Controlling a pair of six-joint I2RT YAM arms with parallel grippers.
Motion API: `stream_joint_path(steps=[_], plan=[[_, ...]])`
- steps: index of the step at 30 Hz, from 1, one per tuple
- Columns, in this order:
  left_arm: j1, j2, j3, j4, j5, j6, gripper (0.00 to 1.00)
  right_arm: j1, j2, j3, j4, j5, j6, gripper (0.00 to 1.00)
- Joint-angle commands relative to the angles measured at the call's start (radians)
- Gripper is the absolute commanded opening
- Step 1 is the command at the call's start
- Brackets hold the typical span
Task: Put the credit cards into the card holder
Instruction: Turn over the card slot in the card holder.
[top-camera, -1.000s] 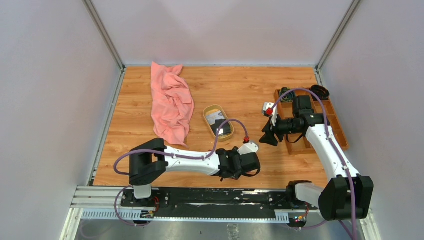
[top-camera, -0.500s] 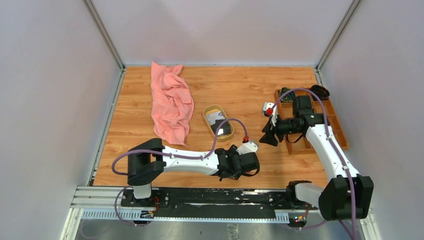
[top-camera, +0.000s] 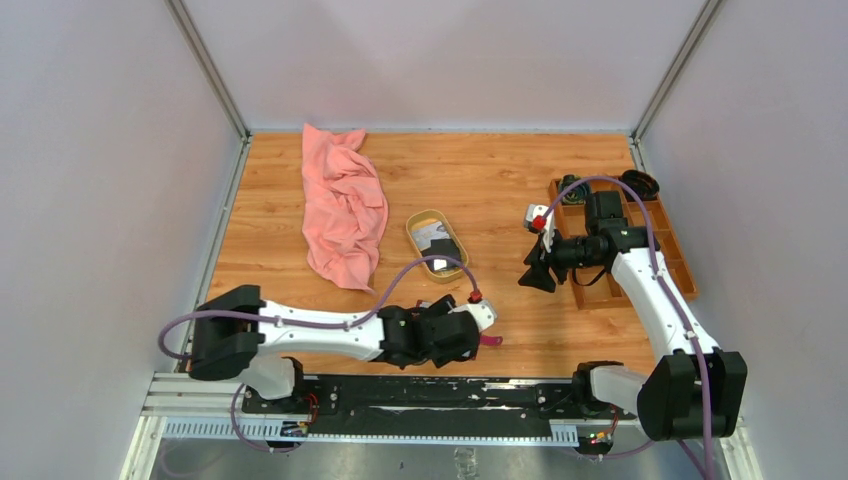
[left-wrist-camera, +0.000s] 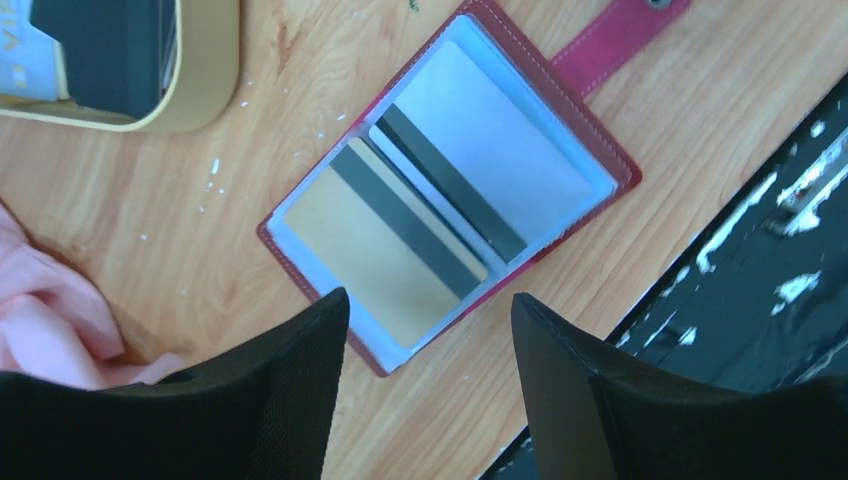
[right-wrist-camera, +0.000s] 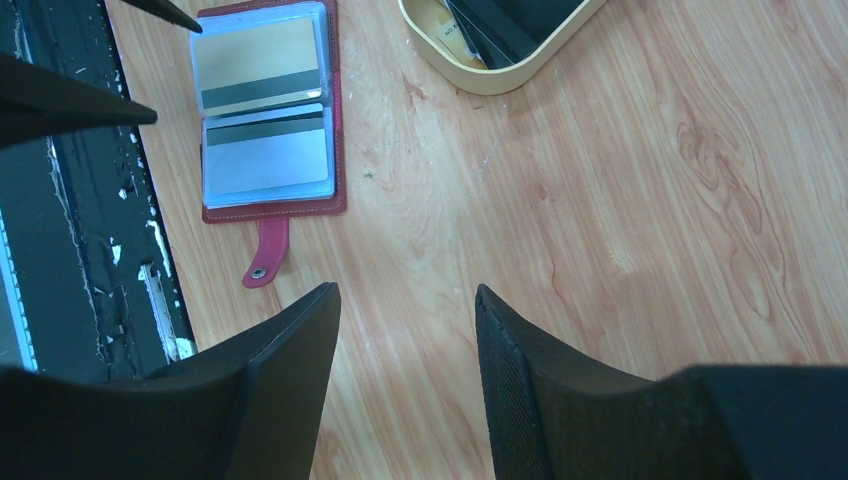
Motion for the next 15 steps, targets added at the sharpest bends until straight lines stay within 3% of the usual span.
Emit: stream_joint_path(steps=[1,5,8,10,15], plan=[[-0.006,-0.143,-0.146,0.222,0.030,0.265,0.66,-0.017,0.003,-0.014,-0.008,-0.021,0.009,0.56],[-0.006,-0.299,-0.346,0.561,0.051,0.421,0.70,-0.018,0.001,-0.015,-0.008,-0.021,0.009,0.56],[-0.006,-0.370,-0.474,0.762,0.087,0.518,0.82,-0.017,0.002,-0.015,-0.009,-0.021,0.009,0.56],[-0.006,-0.374,-0.504,0.806,0.097,0.564,0.89,-0.016,0.001,-0.014,-0.008,-0.022,0.009,0.56],[-0.006,-0.305,-0.528,0.880,0.200,0.675,0.88,-0.017,-0.002,-0.016,-0.009,-0.021,0.008,0.56]])
